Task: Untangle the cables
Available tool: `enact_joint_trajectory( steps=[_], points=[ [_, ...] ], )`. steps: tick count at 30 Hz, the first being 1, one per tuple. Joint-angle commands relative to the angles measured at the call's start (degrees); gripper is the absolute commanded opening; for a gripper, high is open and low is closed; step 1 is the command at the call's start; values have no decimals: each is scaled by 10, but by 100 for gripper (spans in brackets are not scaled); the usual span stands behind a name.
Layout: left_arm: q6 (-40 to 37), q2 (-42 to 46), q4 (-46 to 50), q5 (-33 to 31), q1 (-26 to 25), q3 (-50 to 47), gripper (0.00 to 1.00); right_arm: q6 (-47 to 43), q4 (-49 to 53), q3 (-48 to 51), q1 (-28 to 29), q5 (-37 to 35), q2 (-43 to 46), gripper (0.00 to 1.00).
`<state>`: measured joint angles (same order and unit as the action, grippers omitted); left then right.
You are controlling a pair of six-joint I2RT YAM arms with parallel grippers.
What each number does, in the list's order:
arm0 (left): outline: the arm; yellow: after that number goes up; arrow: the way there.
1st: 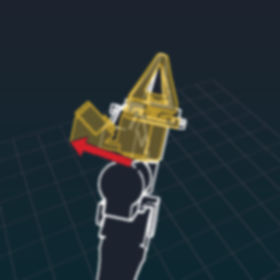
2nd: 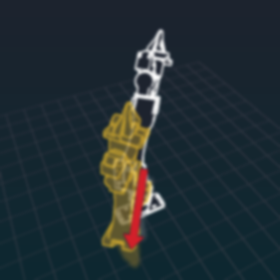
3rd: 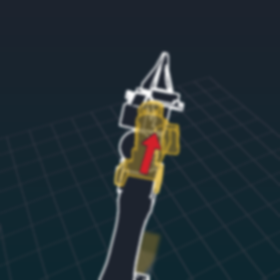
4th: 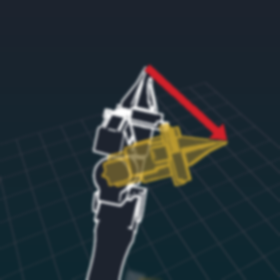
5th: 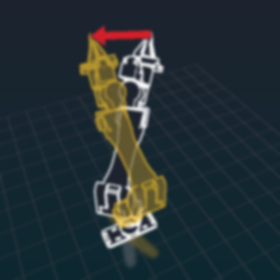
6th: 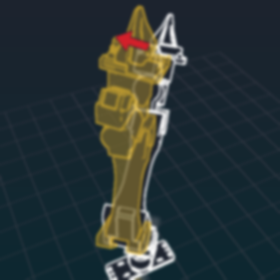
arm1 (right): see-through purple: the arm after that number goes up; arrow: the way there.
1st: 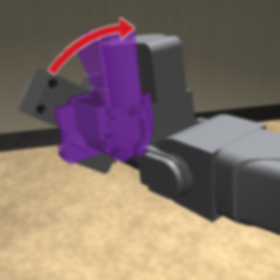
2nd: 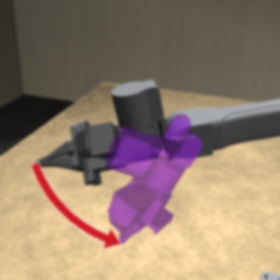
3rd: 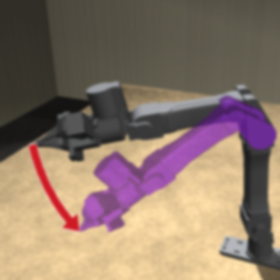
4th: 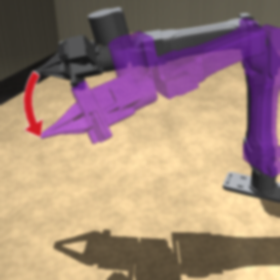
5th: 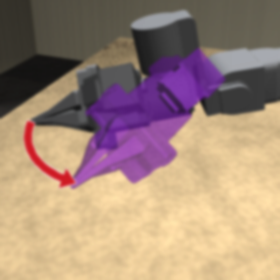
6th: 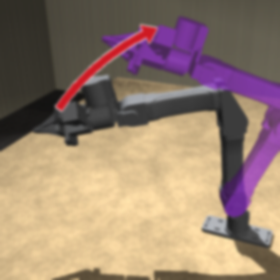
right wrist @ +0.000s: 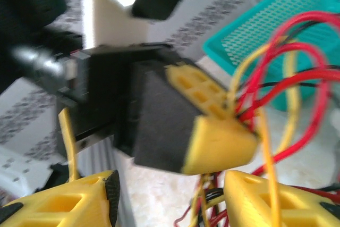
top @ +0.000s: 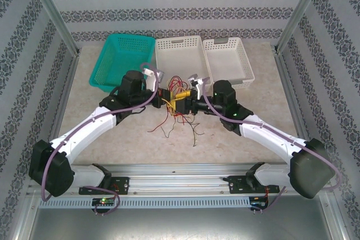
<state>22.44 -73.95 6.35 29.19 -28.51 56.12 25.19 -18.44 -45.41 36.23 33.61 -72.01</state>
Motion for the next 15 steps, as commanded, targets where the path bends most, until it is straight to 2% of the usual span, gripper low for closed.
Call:
enact_joint_trajectory(
  steps=[1,3,6,15],
  points=[
    [-11,32,-53,-30,-5,-31,0,-6,62,-18,16,-145,-8,54],
    [-8,47,-57,-31,-4,-38,0,8,79,-15,17,-196,-12,52],
    [-12,62,-55,-40,-10,-45,0,19,84,-12,25,-231,-17,51],
    [-23,74,-46,-42,-24,-42,0,18,75,-28,77,-275,-37,50]
  ],
)
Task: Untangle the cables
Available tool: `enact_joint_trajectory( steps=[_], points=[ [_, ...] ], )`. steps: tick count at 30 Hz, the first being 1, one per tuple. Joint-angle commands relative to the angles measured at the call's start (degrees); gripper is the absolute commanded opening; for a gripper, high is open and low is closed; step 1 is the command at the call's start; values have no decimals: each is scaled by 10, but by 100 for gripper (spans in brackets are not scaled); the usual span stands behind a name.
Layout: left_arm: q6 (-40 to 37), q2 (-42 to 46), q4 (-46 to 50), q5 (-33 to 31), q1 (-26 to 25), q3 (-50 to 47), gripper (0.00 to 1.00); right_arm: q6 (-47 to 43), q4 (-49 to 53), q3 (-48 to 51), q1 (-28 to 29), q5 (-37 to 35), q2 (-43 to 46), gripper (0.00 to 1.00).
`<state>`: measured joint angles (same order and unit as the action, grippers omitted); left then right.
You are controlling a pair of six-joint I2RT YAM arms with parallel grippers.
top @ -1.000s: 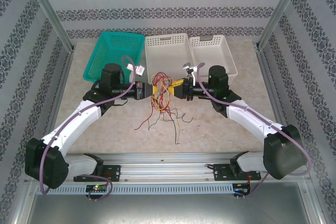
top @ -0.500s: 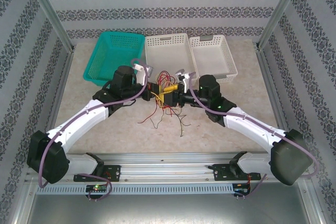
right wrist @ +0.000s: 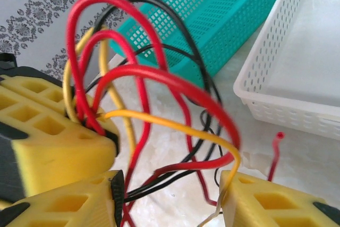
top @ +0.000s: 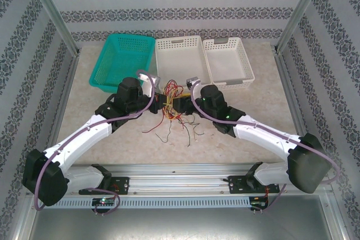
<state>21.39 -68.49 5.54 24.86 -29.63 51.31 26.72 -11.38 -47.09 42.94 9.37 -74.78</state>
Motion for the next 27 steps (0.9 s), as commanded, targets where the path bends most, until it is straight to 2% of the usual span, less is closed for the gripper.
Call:
enact_joint_trajectory(
  steps=[1,8,16,24,27],
  points=[
    [-15,18,-34,-5,-14,6,0,5,4,-9,11,-35,-4,50],
    [-24,17,-17,-25,-22,10,0,25,-6,40,11,-55,75,53],
    [-23,22,-22,-23,-22,9,0,38,-39,26,21,-17,28,55],
    [-22,21,-26,-16,-22,8,0,34,-66,30,41,-29,8,55],
    [-22,22,-25,-16,-22,7,0,38,-111,57,47,-38,20,56]
  ],
)
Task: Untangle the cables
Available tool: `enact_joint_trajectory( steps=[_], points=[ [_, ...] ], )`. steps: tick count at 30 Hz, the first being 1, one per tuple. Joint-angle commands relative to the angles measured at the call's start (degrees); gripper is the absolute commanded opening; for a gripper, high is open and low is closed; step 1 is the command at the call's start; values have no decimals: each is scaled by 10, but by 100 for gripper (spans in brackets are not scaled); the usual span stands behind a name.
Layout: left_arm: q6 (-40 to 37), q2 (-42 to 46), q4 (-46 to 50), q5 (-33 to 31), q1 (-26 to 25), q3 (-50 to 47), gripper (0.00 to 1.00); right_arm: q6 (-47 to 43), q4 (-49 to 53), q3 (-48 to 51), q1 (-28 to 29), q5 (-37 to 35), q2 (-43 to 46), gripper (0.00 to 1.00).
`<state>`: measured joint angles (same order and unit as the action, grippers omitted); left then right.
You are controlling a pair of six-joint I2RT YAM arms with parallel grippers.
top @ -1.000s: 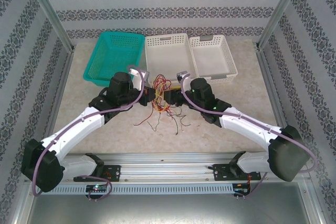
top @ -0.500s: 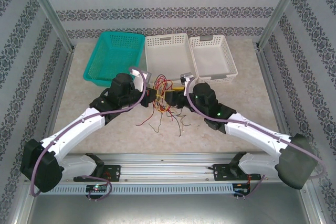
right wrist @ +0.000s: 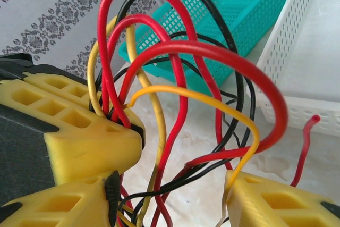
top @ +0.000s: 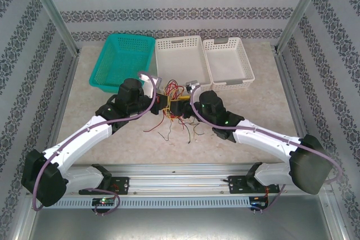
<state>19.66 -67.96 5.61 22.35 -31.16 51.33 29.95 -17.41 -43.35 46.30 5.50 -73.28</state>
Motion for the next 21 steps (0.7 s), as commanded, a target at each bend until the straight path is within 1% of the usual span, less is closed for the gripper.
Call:
enact_joint_trajectory(
  steps=[1,2,5,7,8,10,12,13,17,21],
  points=[
    [-4,17,-27,11,-7,8,0,7,-65,25,13,1,4,56],
    [-2,18,-29,14,-7,8,0,7,-69,24,14,1,1,56],
    [4,23,-36,21,-7,5,0,5,-51,6,14,-2,-27,49],
    [4,28,-39,25,-7,3,0,5,-41,-2,14,-17,-41,38],
    [5,30,-40,27,-7,1,0,7,-36,-3,14,-33,-45,32],
    [-1,36,-38,31,-7,2,0,2,-19,-5,14,-62,-45,22],
    [-5,43,-34,29,-7,0,0,-14,27,-10,14,-104,-36,12],
    [-7,46,-33,29,-7,0,0,-20,54,-13,14,-133,-28,9],
    [-9,49,-25,33,-8,5,0,-56,133,-6,8,-238,15,4],
    [-15,40,-9,43,-10,14,0,-98,199,-10,-4,-299,46,3]
  ],
)
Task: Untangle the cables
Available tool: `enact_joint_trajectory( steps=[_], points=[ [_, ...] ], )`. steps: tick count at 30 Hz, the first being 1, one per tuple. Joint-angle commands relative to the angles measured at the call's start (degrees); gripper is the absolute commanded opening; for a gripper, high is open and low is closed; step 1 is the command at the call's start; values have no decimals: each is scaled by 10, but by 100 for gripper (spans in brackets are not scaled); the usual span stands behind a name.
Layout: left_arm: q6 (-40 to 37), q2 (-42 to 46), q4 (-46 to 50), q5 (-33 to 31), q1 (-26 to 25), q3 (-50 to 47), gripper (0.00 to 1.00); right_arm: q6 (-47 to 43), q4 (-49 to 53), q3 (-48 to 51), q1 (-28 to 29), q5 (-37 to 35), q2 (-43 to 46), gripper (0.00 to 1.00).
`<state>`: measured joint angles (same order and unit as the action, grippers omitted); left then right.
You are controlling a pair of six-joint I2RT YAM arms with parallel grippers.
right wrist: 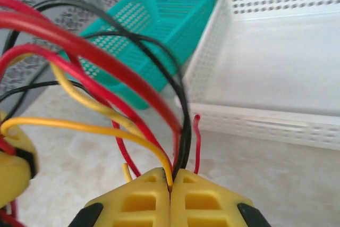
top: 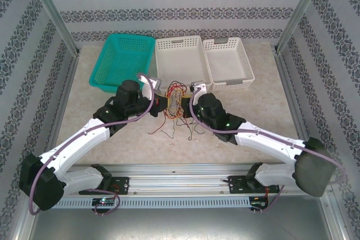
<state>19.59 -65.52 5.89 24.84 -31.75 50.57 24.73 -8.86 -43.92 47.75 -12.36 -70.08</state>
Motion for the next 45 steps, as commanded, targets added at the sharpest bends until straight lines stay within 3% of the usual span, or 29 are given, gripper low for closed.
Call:
enact_joint_trajectory(
  steps=[1,11,19,27,29,33,36,45],
  points=[
    [-17,13,-9,21,-5,24,0,-52,129,-7,-23,-127,19,2],
    [-62,-14,46,26,-44,51,0,-100,262,-37,-98,-206,82,2],
    [-85,-30,80,-13,-61,64,0,-101,294,-35,-180,-183,163,5],
    [-101,-47,111,-65,-75,78,0,-151,320,-66,-215,-207,184,6],
    [-101,-51,119,-83,-77,81,0,-146,314,-67,-219,-145,197,11],
    [-84,-59,109,-79,-77,86,0,-120,264,-42,-220,83,220,36],
    [-75,-82,123,-94,-77,122,0,-76,232,-25,-219,192,221,44],
    [-85,-165,199,-62,-77,235,0,-39,174,20,-169,263,218,53]
  ],
)
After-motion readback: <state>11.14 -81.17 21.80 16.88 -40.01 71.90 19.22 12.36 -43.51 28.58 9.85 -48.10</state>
